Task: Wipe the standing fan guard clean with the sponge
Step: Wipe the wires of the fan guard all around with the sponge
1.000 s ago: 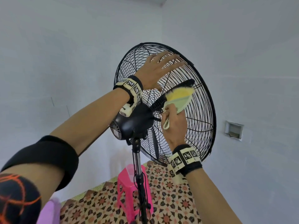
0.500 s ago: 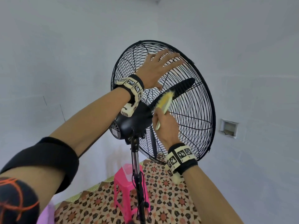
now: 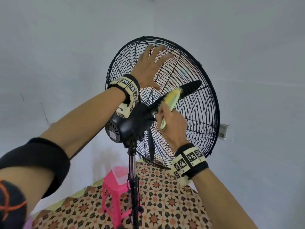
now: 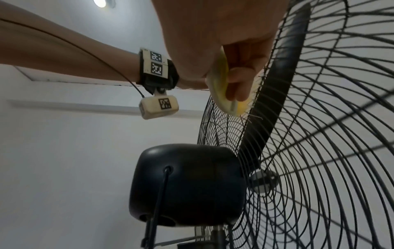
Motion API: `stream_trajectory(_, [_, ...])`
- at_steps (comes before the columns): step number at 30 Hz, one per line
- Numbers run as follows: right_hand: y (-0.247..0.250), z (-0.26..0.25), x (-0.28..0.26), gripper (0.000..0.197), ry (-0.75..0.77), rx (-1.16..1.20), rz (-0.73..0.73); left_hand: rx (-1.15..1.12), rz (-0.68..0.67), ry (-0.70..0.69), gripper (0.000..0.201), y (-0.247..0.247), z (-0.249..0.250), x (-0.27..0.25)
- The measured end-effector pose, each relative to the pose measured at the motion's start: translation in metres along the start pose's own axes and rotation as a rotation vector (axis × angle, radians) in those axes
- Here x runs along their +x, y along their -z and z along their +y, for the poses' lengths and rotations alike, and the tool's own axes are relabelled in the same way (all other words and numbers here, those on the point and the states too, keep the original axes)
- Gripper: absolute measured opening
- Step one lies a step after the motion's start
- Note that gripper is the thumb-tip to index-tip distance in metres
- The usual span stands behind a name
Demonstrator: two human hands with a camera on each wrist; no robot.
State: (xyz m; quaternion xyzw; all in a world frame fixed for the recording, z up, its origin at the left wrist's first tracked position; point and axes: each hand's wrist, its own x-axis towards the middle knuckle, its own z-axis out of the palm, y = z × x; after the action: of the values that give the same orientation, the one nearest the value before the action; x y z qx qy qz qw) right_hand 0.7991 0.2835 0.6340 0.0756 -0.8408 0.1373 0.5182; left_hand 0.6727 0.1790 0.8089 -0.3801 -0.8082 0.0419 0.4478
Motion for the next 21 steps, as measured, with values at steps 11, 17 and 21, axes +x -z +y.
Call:
stream_trajectory(11, [0.053,-0.017,0.076,0.058,0.12,-0.157,-0.432,-0.191,0.037,0.132,0.131,-0.024,-0.023,-0.004])
stream_trajectory(17, [0.027,-0.037,0.079,0.046,0.489,-0.584,-0.775,-0.216,0.049,-0.034,0.121,-0.019,-0.057,-0.002])
stream_trajectory(21, [0.002,-0.043,0.078,0.041,0.518,-0.784,-0.843,-0.274,0.079,-0.064,0.115,-0.021,-0.063,0.002])
